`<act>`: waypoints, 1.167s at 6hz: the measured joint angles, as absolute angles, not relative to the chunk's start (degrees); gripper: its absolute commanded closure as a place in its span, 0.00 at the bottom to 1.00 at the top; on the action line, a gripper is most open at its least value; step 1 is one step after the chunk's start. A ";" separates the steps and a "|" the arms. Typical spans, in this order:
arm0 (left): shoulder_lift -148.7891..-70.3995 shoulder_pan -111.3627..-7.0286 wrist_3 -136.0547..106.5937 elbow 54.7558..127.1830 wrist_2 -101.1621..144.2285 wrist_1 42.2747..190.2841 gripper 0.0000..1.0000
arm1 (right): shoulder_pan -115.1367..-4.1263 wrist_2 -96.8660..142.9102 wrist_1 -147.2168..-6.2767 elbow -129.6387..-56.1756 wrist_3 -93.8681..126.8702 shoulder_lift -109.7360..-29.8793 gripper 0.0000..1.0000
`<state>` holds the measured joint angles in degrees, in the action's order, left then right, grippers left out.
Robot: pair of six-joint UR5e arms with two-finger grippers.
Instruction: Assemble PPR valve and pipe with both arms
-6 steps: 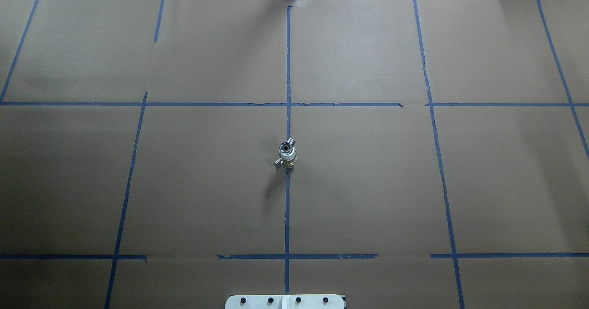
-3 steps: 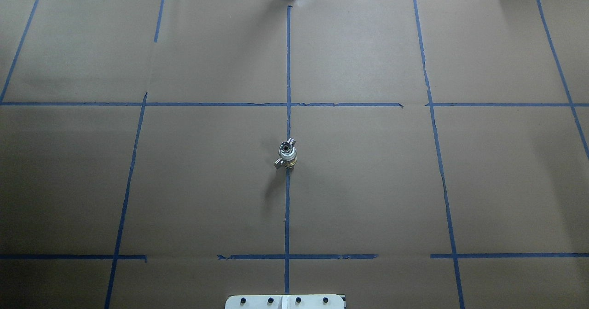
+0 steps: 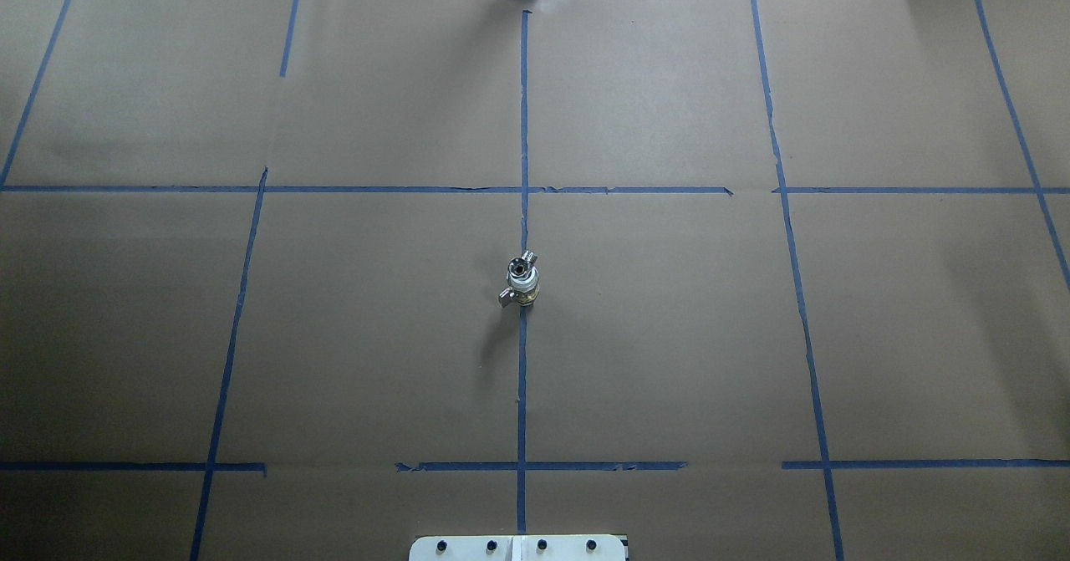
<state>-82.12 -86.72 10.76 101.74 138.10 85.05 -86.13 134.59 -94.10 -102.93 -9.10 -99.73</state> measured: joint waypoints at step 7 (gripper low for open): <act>-82.32 -91.15 11.05 102.64 135.01 79.18 0.00 | -85.78 135.17 -93.75 -104.54 -8.36 -99.58 0.00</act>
<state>-82.32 -91.15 11.05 102.64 135.01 79.18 -85.78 135.17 -93.75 -104.54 -8.36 -99.58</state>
